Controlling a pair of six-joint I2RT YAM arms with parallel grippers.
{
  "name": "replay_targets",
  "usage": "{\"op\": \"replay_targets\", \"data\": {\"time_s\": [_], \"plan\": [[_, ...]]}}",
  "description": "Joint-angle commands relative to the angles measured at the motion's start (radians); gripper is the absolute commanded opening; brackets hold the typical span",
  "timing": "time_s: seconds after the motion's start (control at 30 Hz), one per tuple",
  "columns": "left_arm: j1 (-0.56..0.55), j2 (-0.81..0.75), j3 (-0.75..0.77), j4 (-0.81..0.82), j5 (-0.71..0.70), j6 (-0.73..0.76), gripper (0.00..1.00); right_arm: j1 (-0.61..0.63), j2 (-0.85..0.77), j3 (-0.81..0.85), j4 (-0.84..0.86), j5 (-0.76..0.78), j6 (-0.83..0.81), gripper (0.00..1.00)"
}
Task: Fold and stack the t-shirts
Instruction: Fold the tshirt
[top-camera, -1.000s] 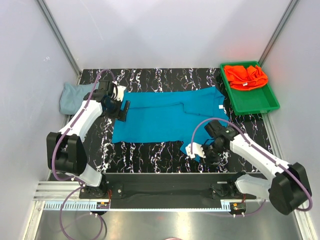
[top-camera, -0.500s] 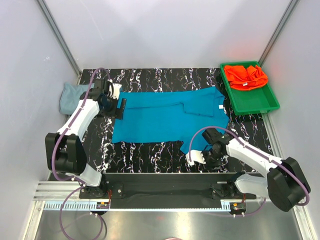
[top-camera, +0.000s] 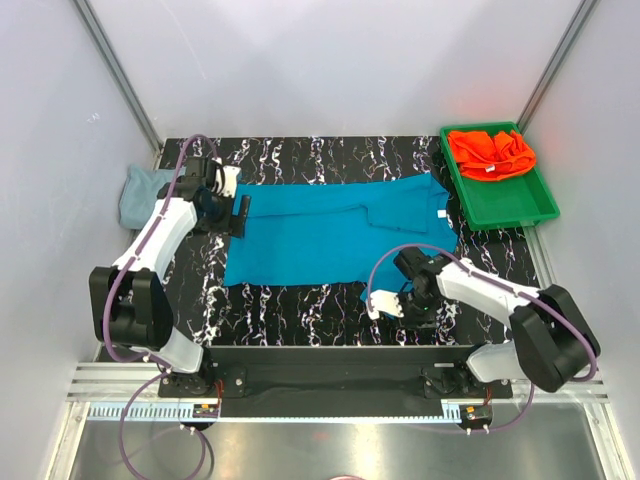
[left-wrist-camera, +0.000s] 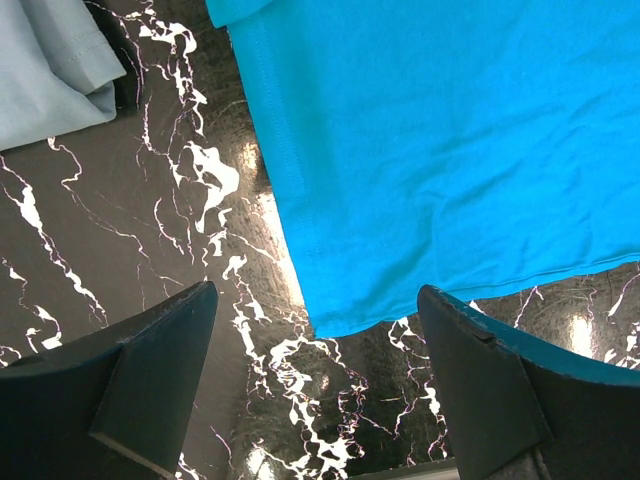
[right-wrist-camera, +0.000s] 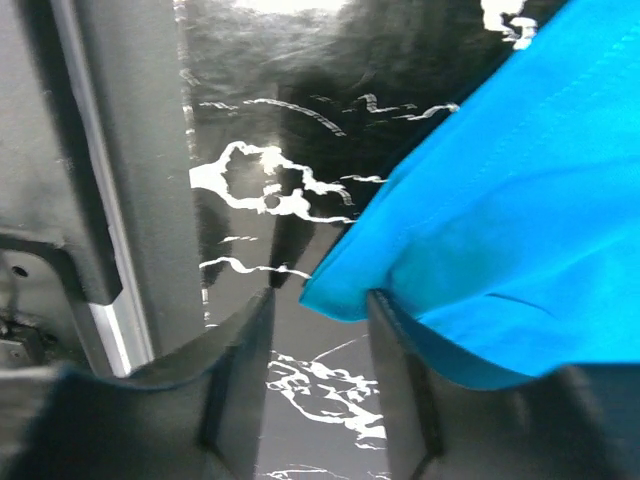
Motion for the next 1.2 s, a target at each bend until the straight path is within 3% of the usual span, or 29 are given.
{"op": "replay_targets", "data": {"time_s": [0.0, 0.03, 0.07, 0.13, 0.17, 0.2, 0.3, 0.5, 0.7, 1.17], "plan": [[0.012, -0.053, 0.025, 0.014, 0.012, -0.013, 0.88, 0.008, 0.05, 0.022, 0.061, 0.029, 0.017, 0.44], [0.015, -0.056, 0.022, 0.017, 0.013, -0.013, 0.88, 0.008, 0.057, 0.032, 0.06, 0.032, 0.017, 0.38], [0.015, -0.06, 0.019, 0.017, 0.013, -0.013, 0.88, 0.008, 0.065, 0.036, 0.054, 0.032, 0.017, 0.22], [0.018, -0.062, 0.014, 0.019, 0.015, -0.011, 0.88, 0.008, 0.065, 0.045, 0.051, 0.035, 0.026, 0.12], [0.02, -0.062, 0.013, 0.02, 0.015, -0.011, 0.88, 0.008, 0.056, 0.049, 0.052, 0.038, 0.034, 0.02], [0.022, -0.062, 0.008, 0.02, 0.015, -0.013, 0.88, 0.008, 0.048, 0.055, 0.046, 0.038, 0.046, 0.0], [0.023, -0.063, -0.012, 0.019, 0.019, -0.028, 0.88, 0.008, -0.001, 0.095, 0.043, 0.055, 0.094, 0.0], [0.038, -0.097, -0.154, 0.012, 0.174, -0.114, 0.88, 0.008, -0.096, 0.238, 0.052, 0.067, 0.259, 0.0], [0.142, -0.042, -0.24, 0.012, 0.328, -0.224, 0.74, 0.008, -0.09, 0.29, 0.069, 0.09, 0.333, 0.0], [0.244, 0.113, -0.245, 0.025, 0.319, -0.252, 0.67, 0.008, -0.064, 0.316, 0.101, 0.089, 0.341, 0.0]]}}
